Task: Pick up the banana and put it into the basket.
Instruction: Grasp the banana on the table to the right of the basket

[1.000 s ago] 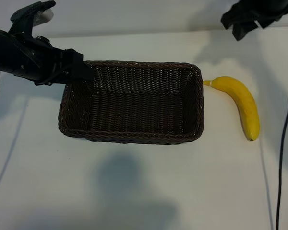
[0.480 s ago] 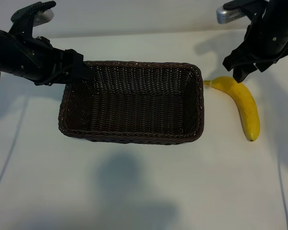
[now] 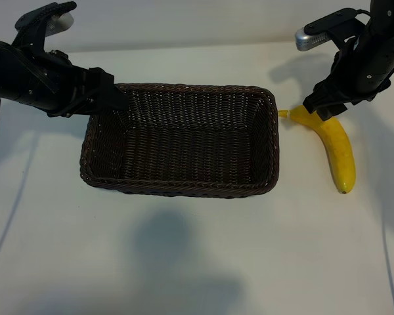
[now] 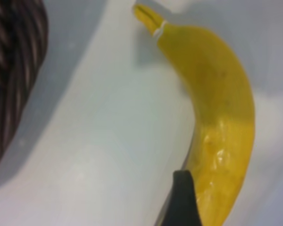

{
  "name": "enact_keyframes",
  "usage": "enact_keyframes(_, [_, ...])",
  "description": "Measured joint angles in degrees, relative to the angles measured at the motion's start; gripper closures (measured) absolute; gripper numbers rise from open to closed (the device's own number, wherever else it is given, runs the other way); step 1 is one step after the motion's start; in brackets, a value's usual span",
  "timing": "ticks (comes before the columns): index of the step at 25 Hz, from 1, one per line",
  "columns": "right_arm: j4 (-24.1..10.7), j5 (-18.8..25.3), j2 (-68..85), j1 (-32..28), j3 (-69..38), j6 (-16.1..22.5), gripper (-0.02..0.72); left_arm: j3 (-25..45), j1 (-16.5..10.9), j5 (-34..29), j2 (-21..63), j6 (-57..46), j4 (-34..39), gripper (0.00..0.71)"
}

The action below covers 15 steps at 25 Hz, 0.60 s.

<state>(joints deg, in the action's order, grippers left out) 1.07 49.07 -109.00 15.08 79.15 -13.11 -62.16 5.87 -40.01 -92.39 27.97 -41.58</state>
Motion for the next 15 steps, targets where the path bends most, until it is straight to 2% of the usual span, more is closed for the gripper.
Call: enact_keyframes(15, [-0.47,-1.54,-8.62,0.00,0.00,-0.11,0.124,0.00,0.00,-0.11,0.00,0.28,0.00,0.115])
